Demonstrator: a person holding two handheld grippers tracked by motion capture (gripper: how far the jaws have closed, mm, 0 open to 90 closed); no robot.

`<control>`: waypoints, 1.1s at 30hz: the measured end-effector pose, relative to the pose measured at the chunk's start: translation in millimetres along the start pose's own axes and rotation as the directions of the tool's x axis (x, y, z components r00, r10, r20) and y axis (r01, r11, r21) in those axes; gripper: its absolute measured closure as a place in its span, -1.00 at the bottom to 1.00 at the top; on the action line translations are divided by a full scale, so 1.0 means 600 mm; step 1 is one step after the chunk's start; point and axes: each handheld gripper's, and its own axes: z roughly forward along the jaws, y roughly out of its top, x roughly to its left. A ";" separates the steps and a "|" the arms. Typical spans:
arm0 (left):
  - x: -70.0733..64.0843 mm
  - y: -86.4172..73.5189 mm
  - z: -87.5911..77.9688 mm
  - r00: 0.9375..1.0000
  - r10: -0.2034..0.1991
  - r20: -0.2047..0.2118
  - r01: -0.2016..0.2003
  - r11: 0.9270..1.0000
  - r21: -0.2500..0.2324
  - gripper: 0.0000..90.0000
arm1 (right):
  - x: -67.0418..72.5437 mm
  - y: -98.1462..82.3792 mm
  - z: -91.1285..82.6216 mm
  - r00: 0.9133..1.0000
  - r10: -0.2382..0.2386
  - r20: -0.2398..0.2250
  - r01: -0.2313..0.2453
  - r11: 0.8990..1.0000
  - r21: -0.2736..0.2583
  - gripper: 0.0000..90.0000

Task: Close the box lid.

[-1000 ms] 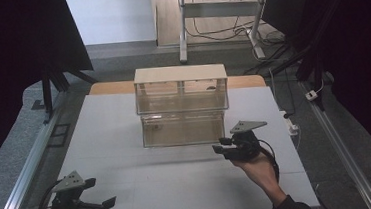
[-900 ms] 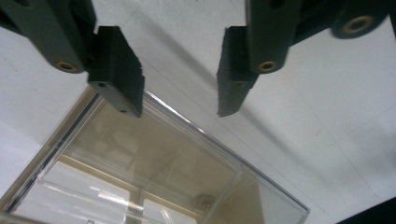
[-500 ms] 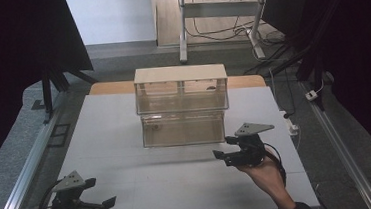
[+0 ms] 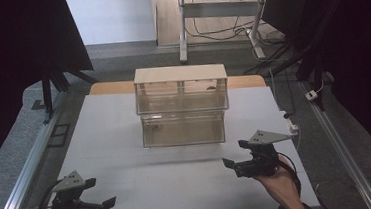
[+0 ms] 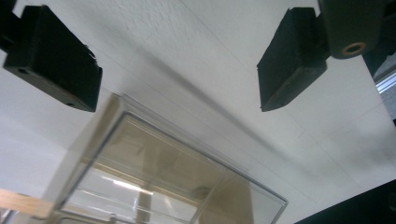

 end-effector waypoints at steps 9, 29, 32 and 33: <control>0.000 0.000 0.000 1.000 -0.001 0.000 0.001 1.000 0.000 -0.99 | -0.009 -0.024 -0.037 0.998 0.024 0.056 -0.022 0.999 -0.024 -0.95; 0.000 -0.001 -0.001 1.000 -0.004 -0.001 0.004 1.000 -0.002 -0.99 | -0.020 -0.089 -0.080 0.988 0.081 0.131 -0.086 0.996 0.031 -1.00; 0.000 -0.002 -0.002 1.000 -0.006 -0.001 0.006 1.000 -0.002 -0.99 | -0.019 -0.096 -0.081 0.985 0.083 0.152 -0.092 0.994 0.056 -1.00; 0.000 -0.002 -0.002 1.000 -0.006 -0.001 0.006 1.000 -0.001 -0.99 | -0.019 -0.098 -0.081 0.984 0.081 0.157 -0.092 0.993 0.068 -1.00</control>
